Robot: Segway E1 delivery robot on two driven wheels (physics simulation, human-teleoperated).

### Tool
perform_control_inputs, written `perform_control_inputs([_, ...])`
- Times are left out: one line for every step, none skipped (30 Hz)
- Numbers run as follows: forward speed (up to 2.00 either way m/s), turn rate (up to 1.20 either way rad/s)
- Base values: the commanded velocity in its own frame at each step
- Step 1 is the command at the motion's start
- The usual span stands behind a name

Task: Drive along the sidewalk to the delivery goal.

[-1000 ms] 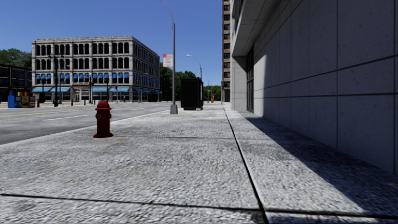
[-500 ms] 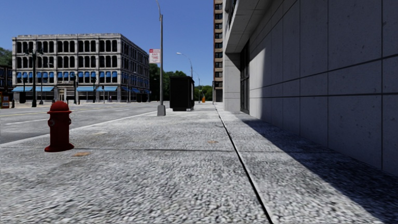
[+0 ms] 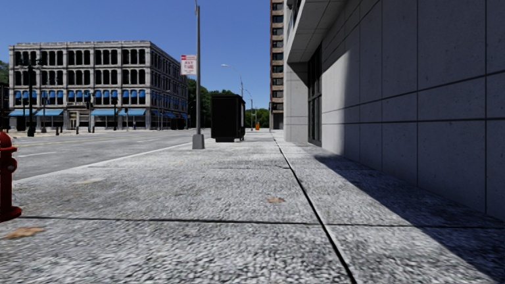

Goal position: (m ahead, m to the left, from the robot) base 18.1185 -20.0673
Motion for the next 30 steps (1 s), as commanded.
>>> perform_control_inputs([2.00, 0.00])
perform_control_inputs([2.00, 0.00])
perform_control_inputs([2.00, 0.00])
perform_control_inputs([2.00, -0.13])
perform_control_inputs([2.00, -0.19])
perform_control_inputs([2.00, -0.18])
perform_control_inputs([2.00, 0.00])
perform_control_inputs([2.00, 0.00])
perform_control_inputs([2.00, 0.00])
perform_control_inputs([2.00, 0.00])
perform_control_inputs([2.00, 0.00])
perform_control_inputs([2.00, 0.00])
perform_control_inputs([2.00, 0.00])
perform_control_inputs([2.00, 0.00])
perform_control_inputs([2.00, 0.00])
perform_control_inputs([2.00, 0.00])
perform_control_inputs([2.00, 0.00])
perform_control_inputs([2.00, 0.00])
perform_control_inputs([2.00, 0.00])
perform_control_inputs([2.00, 0.00])
perform_control_inputs([2.00, 0.00])
perform_control_inputs([2.00, 0.00])
perform_control_inputs([2.00, 0.00])
perform_control_inputs([2.00, 0.00])
perform_control_inputs([2.00, 0.00])
perform_control_inputs([2.00, 0.00])
perform_control_inputs([2.00, 0.00])
perform_control_inputs([2.00, 0.00])
perform_control_inputs([2.00, 0.00])
perform_control_inputs([2.00, 0.00])
